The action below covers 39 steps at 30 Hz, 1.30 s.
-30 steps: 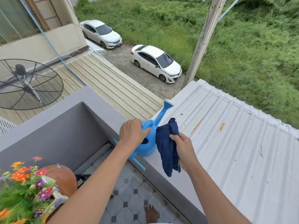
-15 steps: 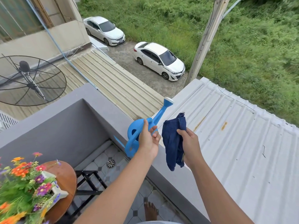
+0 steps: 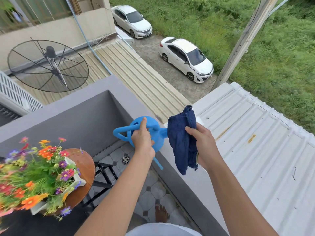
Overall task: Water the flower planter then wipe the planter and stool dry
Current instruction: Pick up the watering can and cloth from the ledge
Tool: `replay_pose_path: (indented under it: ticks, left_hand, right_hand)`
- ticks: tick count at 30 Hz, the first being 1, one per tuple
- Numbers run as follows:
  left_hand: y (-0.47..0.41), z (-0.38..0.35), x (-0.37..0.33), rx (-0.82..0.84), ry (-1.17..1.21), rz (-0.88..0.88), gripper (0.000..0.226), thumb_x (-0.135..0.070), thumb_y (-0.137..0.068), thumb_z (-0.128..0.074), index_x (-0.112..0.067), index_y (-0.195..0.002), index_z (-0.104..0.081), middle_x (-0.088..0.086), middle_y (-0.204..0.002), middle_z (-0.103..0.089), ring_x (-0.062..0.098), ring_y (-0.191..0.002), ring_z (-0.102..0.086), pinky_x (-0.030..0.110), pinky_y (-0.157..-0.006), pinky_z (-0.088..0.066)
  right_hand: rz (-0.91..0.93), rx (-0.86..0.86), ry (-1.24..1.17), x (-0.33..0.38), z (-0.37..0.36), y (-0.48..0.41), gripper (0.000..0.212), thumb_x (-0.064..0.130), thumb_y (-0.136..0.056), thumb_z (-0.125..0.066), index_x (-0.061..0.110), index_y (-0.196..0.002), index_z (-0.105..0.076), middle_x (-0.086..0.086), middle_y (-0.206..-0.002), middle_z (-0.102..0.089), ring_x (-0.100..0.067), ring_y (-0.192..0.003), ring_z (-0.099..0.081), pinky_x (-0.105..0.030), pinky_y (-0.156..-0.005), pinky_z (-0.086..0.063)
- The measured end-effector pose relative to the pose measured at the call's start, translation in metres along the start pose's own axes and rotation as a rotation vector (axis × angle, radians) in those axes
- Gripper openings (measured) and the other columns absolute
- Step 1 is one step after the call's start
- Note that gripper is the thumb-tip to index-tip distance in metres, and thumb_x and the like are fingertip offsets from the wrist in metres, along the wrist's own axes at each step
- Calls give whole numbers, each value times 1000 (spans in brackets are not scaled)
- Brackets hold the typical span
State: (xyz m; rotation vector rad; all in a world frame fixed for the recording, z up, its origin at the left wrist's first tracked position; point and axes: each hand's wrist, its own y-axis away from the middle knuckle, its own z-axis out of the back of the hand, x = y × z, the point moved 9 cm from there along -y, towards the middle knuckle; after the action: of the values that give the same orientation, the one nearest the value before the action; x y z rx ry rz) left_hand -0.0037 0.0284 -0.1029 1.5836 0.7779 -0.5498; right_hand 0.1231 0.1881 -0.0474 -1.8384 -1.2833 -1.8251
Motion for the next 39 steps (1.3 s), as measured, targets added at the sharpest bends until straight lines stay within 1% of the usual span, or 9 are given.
replay_pose_path:
  ticks: [5,10,18,21,26,29,33,36,39]
  left_hand:
    - [-36,59,-23,-75,-194,-72,16,-29,-83,-60,-18,-76,-50,-5,-62,-34,13,-51,-31,26,-47,-29]
    - [-108,115,-5,-107,-467,-109,14,-29,-83,-57,-16,-78,-59,-3,-71,-55,16,-63,-50,30,-59,-40]
    - [-302,202,137,-170,-895,39,31,-32,-86,-59,-3,-92,-68,14,-87,-67,34,-86,-61,36,-67,-43]
    - [-370,228,203,-159,-947,78,27,-33,-88,-58,-6,-84,-62,11,-78,-60,36,-84,-62,32,-62,-36]
    - [-468,256,303,-210,-1050,139,35,-28,-89,-56,-2,-111,-65,19,-113,-68,38,-107,-63,36,-76,-44]
    - [-520,263,355,-189,-1033,201,41,-30,-84,-58,-4,-115,-62,16,-115,-69,36,-100,-68,35,-81,-54]
    - [-568,269,410,-116,-1026,286,29,-26,-90,-56,-2,-107,-58,10,-101,-70,31,-67,-71,37,-61,-59]
    - [-592,271,432,-92,-1076,258,35,-28,-90,-58,2,-108,-62,16,-105,-71,34,-86,-72,38,-72,-59]
    - [-603,273,455,-74,-1091,226,38,-33,-90,-59,1,-106,-62,16,-105,-71,34,-90,-70,42,-75,-58]
  right_hand:
    - [-63,145,99,-31,-66,-13,21,10,-99,-53,1,-113,-65,-19,-102,-71,-31,-97,-66,-44,-86,-50]
    - [-229,172,96,-106,-120,-39,23,11,-101,-53,14,-117,-69,-13,-110,-76,-29,-104,-71,-44,-92,-54]
    - [-439,70,243,-335,-130,-109,24,11,-103,-50,18,-118,-67,-3,-109,-76,-18,-99,-73,-28,-79,-57]
    - [-466,58,313,-415,-126,-142,26,13,-103,-51,21,-123,-66,-1,-112,-75,-17,-103,-72,-38,-91,-57]
    - [-509,39,367,-535,-108,-199,23,9,-102,-50,11,-120,-64,-15,-115,-72,-28,-97,-68,-46,-87,-53]
    - [-525,17,374,-585,-94,-229,19,3,-100,-50,10,-113,-62,-25,-115,-68,-28,-92,-63,-45,-82,-51]
    - [-533,-30,280,-627,-68,-253,23,1,-99,-48,16,-103,-65,-2,-86,-73,-20,-78,-65,-34,-73,-50]
    - [-558,-30,166,-646,-56,-264,29,-2,-101,-45,19,-112,-61,12,-79,-77,-7,-71,-72,-23,-65,-56]
    - [-602,-26,129,-666,-49,-271,34,-3,-100,-47,27,-104,-62,11,-88,-77,-10,-84,-72,-32,-86,-56]
